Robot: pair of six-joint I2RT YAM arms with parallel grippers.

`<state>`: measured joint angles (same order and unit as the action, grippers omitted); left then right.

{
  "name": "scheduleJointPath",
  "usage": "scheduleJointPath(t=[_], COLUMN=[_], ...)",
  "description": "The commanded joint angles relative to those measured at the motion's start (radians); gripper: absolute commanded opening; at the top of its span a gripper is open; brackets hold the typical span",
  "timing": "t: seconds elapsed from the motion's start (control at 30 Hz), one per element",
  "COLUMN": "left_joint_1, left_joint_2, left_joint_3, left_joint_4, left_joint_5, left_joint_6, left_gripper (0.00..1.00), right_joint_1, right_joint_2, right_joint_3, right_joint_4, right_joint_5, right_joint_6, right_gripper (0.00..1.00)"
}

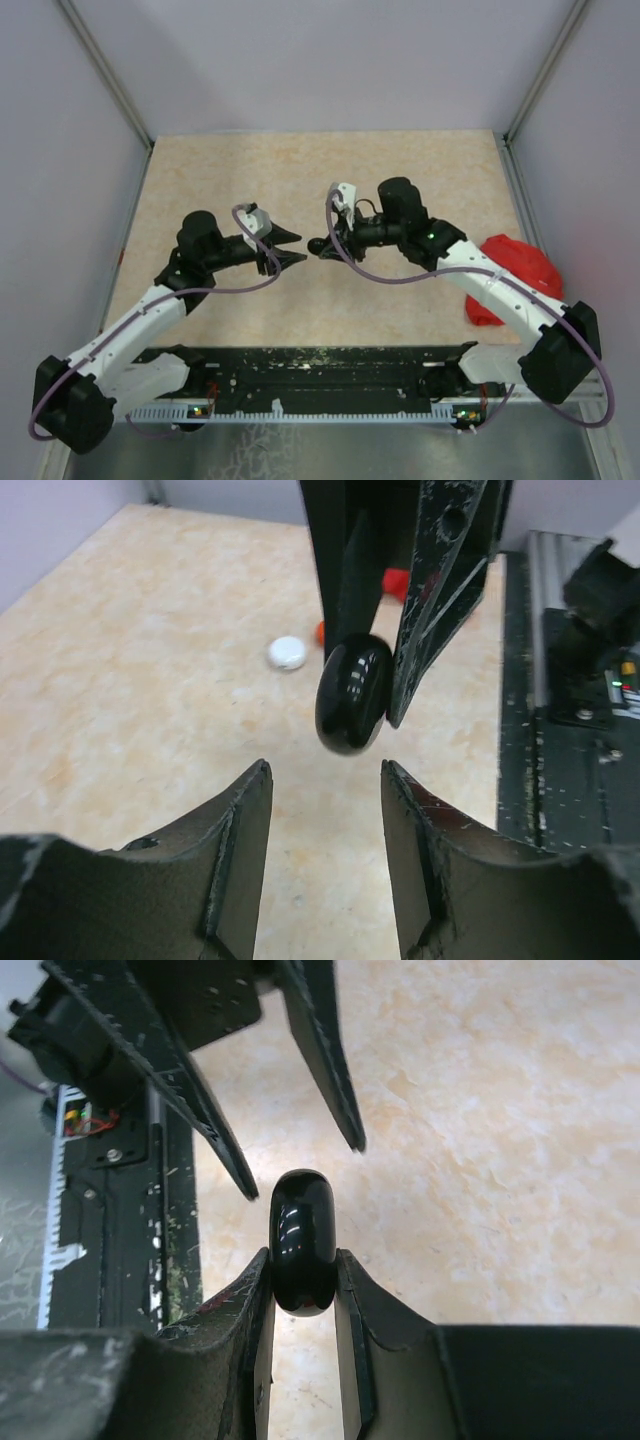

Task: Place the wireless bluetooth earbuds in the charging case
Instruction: Place the charging case at the center of the board.

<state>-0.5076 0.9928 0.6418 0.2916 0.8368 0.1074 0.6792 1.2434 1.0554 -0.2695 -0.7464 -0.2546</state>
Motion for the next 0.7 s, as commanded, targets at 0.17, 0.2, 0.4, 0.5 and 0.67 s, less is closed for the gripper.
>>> scheduleJointPath(t=[0.17,0.2,0.4,0.5,0.67], left_joint_1=[0.006,0.007,0.022,0.037,0.062], left_joint_2=[-0.071,-0.078,-0.066,-0.063,-0.094], left_joint_3=[0.061,0.054,0.028,0.040,0.028], left_joint_4=[-0.258,-0.246,-0.211,-0.227,-0.217], left_joint_5=[-0.442,-0.495,-0.823,-0.882,-0.885], left_joint_6=[0.168,0.154,0.090,0.063,0.026], left_gripper=[0.58,0.64,0.72,0.73,0.83], right_joint_1=[-0.127,-0.149,-0.275,-0.329,-0.500], right_joint_2=[-0.049,-0.050,-0.077,-0.106,-0.123], right_joint_3=[-0.057,-0.077,-0.220,-0.314,-0.481], right_joint_4=[0.057,0.059,0.045,0.068,0.161], right_joint_5=[0.259,0.276,0.363,0.405,0.382], right_joint_6=[0.276,0.319,0.543,0.617,0.784], right_gripper=[0.00,0.00,0.00,0.00,0.00])
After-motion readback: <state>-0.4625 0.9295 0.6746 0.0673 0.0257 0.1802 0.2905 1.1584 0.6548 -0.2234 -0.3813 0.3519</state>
